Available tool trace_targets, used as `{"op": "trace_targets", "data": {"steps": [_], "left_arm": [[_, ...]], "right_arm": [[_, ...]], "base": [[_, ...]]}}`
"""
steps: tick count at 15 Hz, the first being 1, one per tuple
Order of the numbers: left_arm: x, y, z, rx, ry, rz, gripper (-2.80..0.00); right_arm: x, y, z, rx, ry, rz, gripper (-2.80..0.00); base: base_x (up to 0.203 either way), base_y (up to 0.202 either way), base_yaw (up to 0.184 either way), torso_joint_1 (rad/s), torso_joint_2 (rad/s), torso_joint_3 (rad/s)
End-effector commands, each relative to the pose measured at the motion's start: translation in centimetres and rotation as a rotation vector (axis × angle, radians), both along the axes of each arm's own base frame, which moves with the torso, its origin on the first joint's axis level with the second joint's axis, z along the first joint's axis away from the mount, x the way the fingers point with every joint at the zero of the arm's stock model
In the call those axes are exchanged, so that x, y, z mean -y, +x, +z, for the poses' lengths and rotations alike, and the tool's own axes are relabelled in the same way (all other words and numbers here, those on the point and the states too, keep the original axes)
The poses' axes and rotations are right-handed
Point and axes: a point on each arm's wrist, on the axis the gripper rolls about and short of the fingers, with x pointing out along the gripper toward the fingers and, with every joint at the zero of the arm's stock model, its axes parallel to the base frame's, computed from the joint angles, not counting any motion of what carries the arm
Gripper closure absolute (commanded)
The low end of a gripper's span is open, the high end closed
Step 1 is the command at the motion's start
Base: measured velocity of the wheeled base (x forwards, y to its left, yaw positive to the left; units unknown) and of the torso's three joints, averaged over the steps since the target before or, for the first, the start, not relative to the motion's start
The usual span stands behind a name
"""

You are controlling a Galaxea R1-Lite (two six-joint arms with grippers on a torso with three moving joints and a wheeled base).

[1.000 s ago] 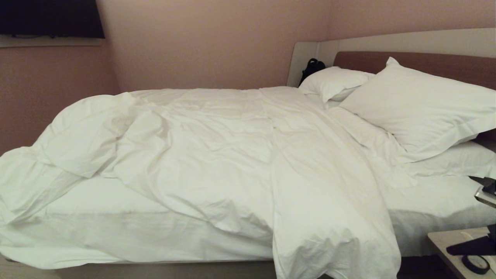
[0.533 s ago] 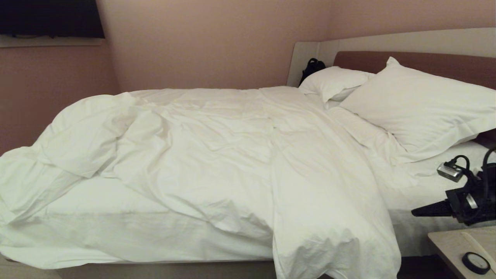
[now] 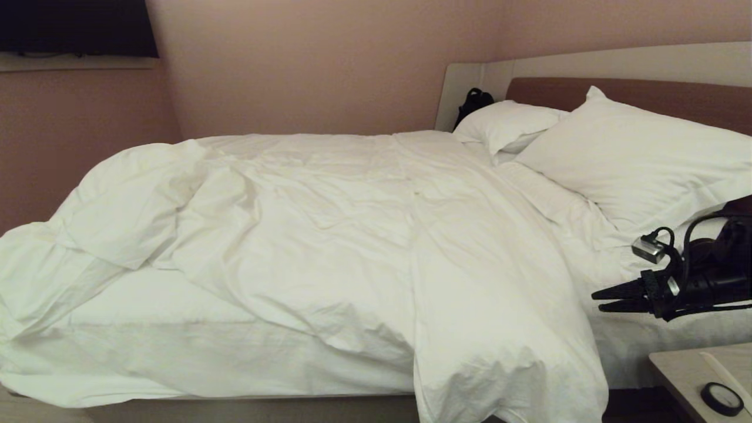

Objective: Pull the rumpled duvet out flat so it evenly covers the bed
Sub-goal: Flatten the corners of the folded blanket

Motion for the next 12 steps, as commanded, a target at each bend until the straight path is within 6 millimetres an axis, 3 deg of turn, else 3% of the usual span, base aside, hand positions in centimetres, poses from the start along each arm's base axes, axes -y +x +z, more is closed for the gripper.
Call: {"op": "trace_targets", "data": {"steps": [1,8,12], "left_arm": [[0.0,0.0,0.0,0.000,-0.002,0.001,0.00],[0.0,0.0,0.0,0.000,0.000,0.001,0.00],[0.0,0.0,0.0,0.000,0.000,0.001,0.00]], "right_arm": [[0.3,0.7,-1.8,-0.086,0.047,-0.002,-2.80],[0.8,2.1,-3.0,-0.113,0.053,-0.014,-2.80],[-0.1,2.8,-3.2,-0.102,0.048,0.010,-2.80]], "base": [[0.000,0.000,0.000,0.000,0.00,0.000],[0.000,0.000,0.000,0.000,0.00,0.000],[0.000,0.000,0.000,0.000,0.00,0.000]]}}
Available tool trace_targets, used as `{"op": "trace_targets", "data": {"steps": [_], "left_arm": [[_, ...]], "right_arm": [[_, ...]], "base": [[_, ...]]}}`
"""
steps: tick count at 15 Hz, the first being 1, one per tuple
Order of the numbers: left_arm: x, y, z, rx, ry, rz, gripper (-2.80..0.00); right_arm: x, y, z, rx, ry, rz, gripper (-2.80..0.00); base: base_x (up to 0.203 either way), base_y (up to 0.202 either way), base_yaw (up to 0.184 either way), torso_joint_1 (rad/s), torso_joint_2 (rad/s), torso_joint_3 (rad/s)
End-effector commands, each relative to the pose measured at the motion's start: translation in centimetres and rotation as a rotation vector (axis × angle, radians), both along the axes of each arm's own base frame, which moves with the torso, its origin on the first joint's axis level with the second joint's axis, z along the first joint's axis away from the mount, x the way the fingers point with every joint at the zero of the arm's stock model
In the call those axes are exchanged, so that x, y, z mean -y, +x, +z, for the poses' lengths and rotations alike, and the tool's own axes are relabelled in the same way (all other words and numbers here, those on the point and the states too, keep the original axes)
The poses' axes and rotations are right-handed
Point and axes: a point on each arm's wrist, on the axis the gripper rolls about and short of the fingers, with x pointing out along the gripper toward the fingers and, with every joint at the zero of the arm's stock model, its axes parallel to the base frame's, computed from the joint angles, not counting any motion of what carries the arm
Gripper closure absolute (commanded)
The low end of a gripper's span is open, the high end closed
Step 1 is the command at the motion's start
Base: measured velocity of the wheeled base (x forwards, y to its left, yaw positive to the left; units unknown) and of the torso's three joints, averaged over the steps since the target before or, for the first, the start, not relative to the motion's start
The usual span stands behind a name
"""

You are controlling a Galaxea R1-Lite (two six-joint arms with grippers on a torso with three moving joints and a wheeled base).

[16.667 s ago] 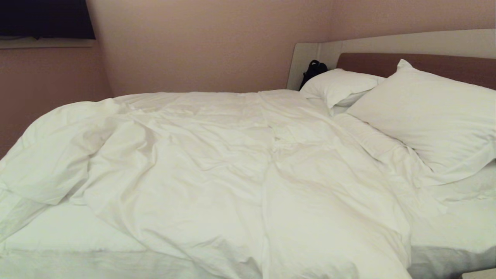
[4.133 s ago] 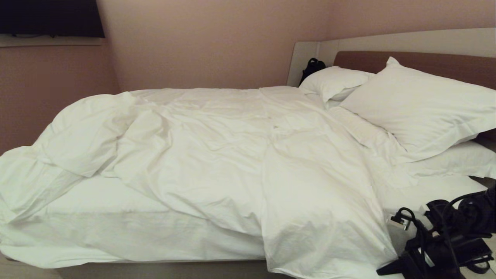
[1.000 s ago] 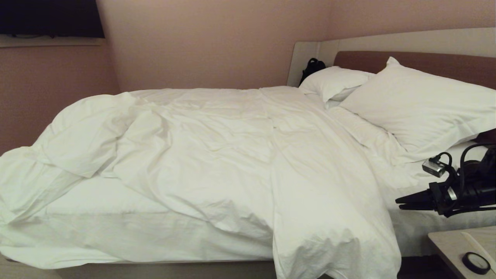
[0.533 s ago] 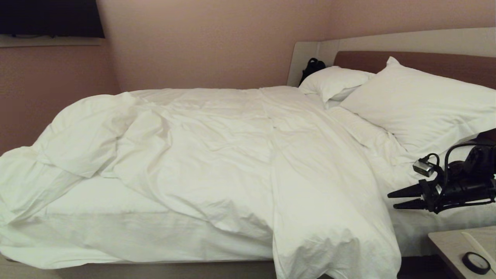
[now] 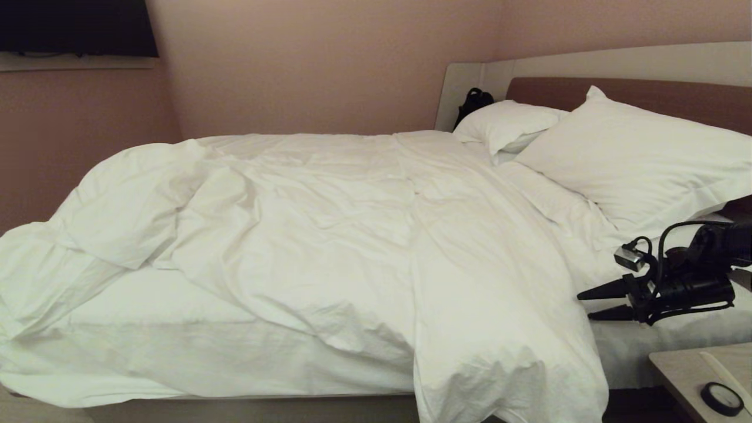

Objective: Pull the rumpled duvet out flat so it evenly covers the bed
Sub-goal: Flatten the corners of the folded blanket

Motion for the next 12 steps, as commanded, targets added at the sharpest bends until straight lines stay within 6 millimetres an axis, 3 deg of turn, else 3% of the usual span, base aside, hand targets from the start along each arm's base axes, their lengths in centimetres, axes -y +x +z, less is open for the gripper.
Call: {"op": "trace_targets", "data": {"steps": [1,6,12], "left_arm": [[0.0,0.0,0.0,0.000,0.000,0.000,0.00],[0.0,0.0,0.0,0.002,0.000,0.000,0.00],[0.0,0.0,0.0,0.000,0.000,0.000,0.00]], "right_arm": [[-0.5,0.3,-0.2,0.003,0.005,0.013,-2.80],[-3.2,1.6,-0.6,0.006,0.002,0.068,-2.80],[-4.3,1.5,-0.6,-0.028,0.016,0.091,-2.80]], "base": [[0.000,0.000,0.000,0.000,0.00,0.000],[0.000,0.000,0.000,0.000,0.00,0.000],[0.000,0.000,0.000,0.000,0.00,0.000]]}}
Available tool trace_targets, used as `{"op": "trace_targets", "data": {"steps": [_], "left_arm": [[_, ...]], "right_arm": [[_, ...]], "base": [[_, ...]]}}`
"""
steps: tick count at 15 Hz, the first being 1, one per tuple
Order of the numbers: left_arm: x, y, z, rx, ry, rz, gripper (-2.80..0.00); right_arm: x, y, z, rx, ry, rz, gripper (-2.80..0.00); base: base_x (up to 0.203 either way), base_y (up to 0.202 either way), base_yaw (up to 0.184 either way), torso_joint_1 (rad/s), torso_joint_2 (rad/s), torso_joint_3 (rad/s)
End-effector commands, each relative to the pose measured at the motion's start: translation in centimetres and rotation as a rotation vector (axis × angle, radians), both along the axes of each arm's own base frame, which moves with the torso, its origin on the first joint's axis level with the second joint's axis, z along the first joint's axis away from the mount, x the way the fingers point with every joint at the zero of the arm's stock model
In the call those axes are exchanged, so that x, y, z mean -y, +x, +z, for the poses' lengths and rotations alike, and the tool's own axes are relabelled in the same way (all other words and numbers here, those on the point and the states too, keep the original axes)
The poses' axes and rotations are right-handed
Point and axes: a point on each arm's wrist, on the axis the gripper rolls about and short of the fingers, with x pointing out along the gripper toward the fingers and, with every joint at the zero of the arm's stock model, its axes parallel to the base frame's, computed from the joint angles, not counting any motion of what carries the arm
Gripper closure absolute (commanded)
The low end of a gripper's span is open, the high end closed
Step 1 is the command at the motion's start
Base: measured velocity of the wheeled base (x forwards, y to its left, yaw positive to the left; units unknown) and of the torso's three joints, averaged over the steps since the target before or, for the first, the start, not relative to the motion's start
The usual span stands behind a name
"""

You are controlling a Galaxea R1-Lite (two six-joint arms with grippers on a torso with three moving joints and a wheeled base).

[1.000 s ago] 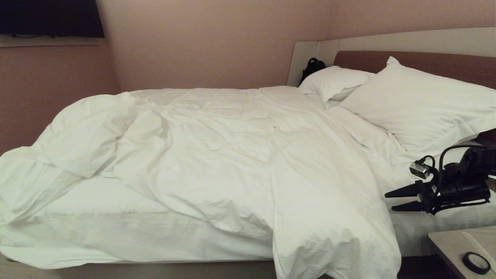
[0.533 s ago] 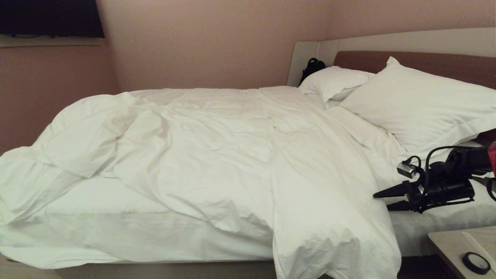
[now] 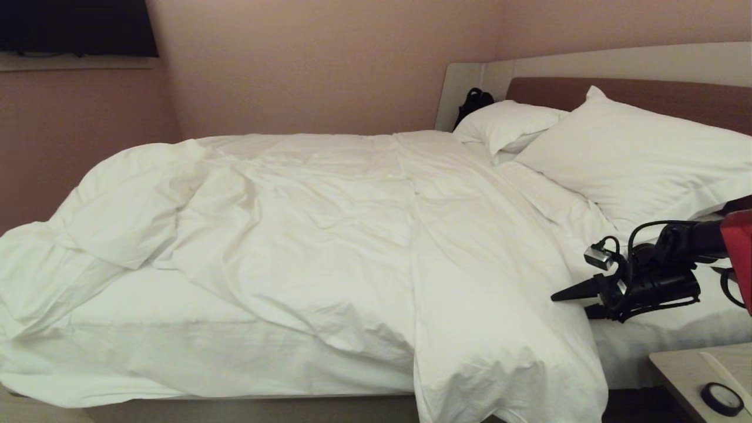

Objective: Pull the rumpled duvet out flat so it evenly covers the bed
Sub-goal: Flatten the corners of the folded blanket

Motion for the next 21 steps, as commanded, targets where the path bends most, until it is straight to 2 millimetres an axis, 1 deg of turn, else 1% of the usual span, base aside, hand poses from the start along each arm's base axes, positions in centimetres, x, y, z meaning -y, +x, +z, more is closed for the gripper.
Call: {"op": "trace_targets", "data": {"steps": [1,6,12,18,19,20,21], "left_arm": [[0.0,0.0,0.0,0.000,0.000,0.000,0.00],[0.0,0.0,0.0,0.000,0.000,0.000,0.00],[0.0,0.0,0.0,0.001,0.000,0.000,0.00],[0.0,0.0,0.0,0.000,0.000,0.000,0.00],[0.0,0.0,0.0,0.000,0.000,0.000,0.00],[0.0,0.0,0.0,0.000,0.000,0.000,0.00],[0.0,0.0,0.0,0.001,0.000,0.000,0.00]], "right_arm": [[-0.4,-0.3,0.2,-0.024,0.014,0.012,-2.80],[-2.1,-0.7,1.2,-0.066,0.023,0.057,-2.80],[-3.7,-1.2,2.3,-0.103,0.035,0.091,-2.80],[-3.8,-1.2,2.6,-0.094,0.036,0.096,-2.80],[-3.8,-1.2,2.6,-0.094,0.036,0.097,-0.51],[-3.8,-1.3,2.5,-0.094,0.034,0.098,0.00],[-3.8,-1.3,2.5,-0.094,0.034,0.098,0.00]], "base": [[0.000,0.000,0.000,0.000,0.00,0.000],[0.000,0.000,0.000,0.000,0.00,0.000],[0.000,0.000,0.000,0.000,0.00,0.000],[0.000,0.000,0.000,0.000,0.00,0.000],[0.000,0.000,0.000,0.000,0.00,0.000],[0.000,0.000,0.000,0.000,0.00,0.000],[0.000,0.000,0.000,0.000,0.00,0.000]]}}
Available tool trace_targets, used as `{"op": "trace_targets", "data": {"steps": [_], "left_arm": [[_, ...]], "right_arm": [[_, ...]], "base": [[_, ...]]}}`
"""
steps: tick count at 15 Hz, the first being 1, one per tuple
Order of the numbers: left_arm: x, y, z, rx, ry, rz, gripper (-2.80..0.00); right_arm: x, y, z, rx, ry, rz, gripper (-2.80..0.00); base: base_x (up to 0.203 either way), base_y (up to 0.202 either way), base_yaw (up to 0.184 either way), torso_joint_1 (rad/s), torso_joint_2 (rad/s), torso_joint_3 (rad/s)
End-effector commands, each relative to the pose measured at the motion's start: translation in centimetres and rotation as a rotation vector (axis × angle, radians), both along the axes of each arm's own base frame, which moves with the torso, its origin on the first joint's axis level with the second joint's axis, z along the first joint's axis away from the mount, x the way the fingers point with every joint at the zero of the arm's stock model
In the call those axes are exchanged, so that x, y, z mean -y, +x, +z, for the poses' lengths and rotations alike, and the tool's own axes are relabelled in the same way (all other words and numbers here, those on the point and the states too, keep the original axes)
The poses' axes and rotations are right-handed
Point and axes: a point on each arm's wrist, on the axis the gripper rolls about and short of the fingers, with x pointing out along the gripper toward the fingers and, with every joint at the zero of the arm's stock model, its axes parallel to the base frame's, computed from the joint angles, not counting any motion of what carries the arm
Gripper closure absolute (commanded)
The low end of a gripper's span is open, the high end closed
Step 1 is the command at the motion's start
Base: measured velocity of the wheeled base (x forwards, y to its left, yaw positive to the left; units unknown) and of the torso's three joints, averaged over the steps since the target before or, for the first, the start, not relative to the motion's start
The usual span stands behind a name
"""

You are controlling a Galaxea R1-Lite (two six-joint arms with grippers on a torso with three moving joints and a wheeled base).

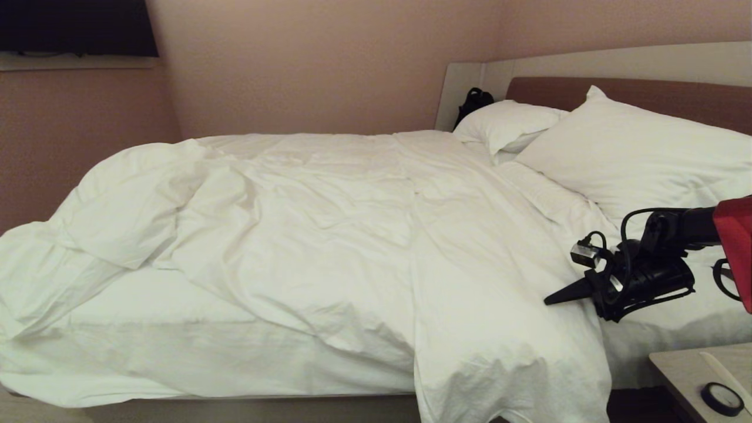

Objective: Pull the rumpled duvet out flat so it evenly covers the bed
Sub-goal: Flatten the corners of the folded blanket

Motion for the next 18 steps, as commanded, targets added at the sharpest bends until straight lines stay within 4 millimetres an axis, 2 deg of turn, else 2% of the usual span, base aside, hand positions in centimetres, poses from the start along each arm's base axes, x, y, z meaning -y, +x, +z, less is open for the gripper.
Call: {"op": "trace_targets", "data": {"steps": [1,14,18], "left_arm": [[0.0,0.0,0.0,0.000,0.000,0.000,0.00],[0.0,0.0,0.0,0.000,-0.002,0.000,0.00],[0.0,0.0,0.0,0.000,0.000,0.000,0.00]], "right_arm": [[0.0,-0.1,0.1,-0.006,0.008,0.001,0.00],[-0.2,-0.8,1.8,0.004,0.017,0.003,0.00],[0.3,-1.0,2.2,0.004,0.019,-0.012,0.00]], "base": [[0.000,0.000,0.000,0.000,0.00,0.000],[0.000,0.000,0.000,0.000,0.00,0.000],[0.000,0.000,0.000,0.000,0.00,0.000]]}}
